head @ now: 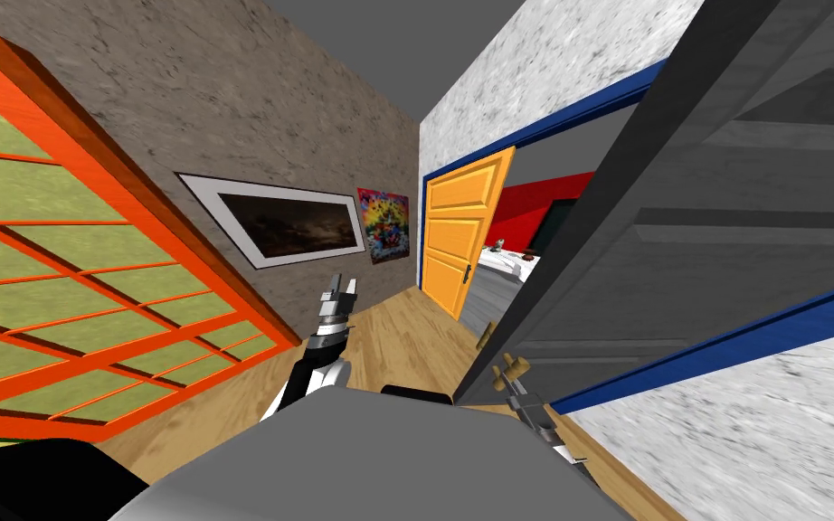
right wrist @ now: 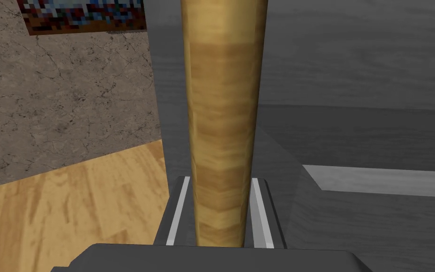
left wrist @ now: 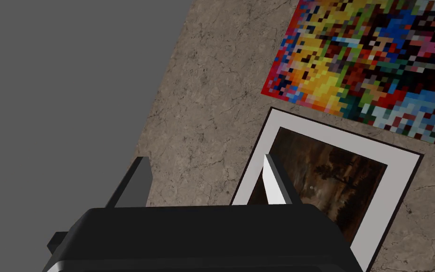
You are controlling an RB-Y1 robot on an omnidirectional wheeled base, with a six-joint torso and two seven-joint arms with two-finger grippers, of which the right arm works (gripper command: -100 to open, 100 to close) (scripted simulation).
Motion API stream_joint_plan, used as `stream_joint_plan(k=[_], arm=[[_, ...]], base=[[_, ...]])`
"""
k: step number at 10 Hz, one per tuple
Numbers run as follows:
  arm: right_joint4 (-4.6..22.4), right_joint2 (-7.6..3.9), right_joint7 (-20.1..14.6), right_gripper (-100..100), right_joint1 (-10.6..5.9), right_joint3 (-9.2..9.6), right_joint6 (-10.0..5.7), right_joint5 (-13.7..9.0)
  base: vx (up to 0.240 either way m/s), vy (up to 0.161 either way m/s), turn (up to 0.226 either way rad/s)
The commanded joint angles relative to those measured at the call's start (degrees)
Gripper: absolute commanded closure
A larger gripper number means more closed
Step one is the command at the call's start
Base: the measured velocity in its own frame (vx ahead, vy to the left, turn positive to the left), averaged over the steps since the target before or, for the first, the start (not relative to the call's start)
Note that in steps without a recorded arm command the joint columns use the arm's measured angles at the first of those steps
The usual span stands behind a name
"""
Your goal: Pull the door open
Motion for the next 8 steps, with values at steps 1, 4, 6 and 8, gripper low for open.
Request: stream_joint_plan(k=[1,4,6,8], arm=[[0.1,-0.34,-0.3,100,0.39,0.21,-0.99,0.0],[1.1,-0.56,-0.8,100,0.40,0.60,-2.27,0.1],[1.7,-0.40,-0.9,100,0.03,0.86,-2.04,0.3],[2.2,-0.42,-1.2,100,-0.29,1.00,-2.39,0.4]], base=[[-0.192,-0.094,0.167],[-0.188,-0.052,0.116],[-0.101,-0.034,0.084],[-0.187,-0.065,0.146]])
